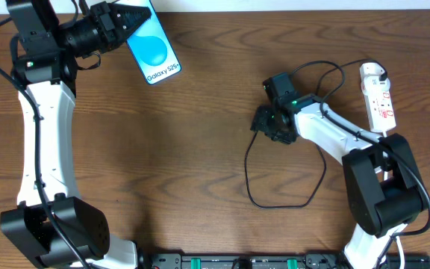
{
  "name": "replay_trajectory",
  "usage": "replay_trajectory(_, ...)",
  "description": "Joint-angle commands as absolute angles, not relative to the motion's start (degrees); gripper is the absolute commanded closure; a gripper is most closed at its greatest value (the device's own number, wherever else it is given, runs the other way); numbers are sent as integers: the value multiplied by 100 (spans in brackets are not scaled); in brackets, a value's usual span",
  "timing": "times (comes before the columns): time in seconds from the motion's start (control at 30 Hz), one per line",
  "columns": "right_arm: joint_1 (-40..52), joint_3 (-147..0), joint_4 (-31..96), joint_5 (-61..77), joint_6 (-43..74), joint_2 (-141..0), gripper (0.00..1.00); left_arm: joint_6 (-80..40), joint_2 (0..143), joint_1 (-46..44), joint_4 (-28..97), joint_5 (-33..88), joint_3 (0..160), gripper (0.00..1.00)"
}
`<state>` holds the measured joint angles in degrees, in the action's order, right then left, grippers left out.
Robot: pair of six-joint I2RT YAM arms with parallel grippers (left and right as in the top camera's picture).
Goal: Plug charger to phone and switch on socket
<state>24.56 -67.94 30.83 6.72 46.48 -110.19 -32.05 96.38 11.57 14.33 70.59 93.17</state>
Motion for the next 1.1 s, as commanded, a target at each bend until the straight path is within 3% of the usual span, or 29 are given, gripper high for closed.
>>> replay_trajectory(0.0,2556,-6731,3262,395,5083,-11168,27,-3153,9638,1188,1382,7242,9371,93)
replay_trajectory(0.13,2604,-6834,3374,318,5194,-11168,26,-3153,9638,1188,1382,7242,9371,93)
replay_trajectory(0.4,2641,-6864,3310,-8,5446,-11168,38,-3151,9638,1188,1382,7244,9371,93)
replay_trajectory(0.87,2779,-7166,3398,-93,5487,-11170,38,-3044,9638,1188,1380,7251,9371,93)
replay_trajectory(1.07,2934,-7430,3441,1,5596,-11170,34,-3044,9638,1188,1380,7286,9371,92)
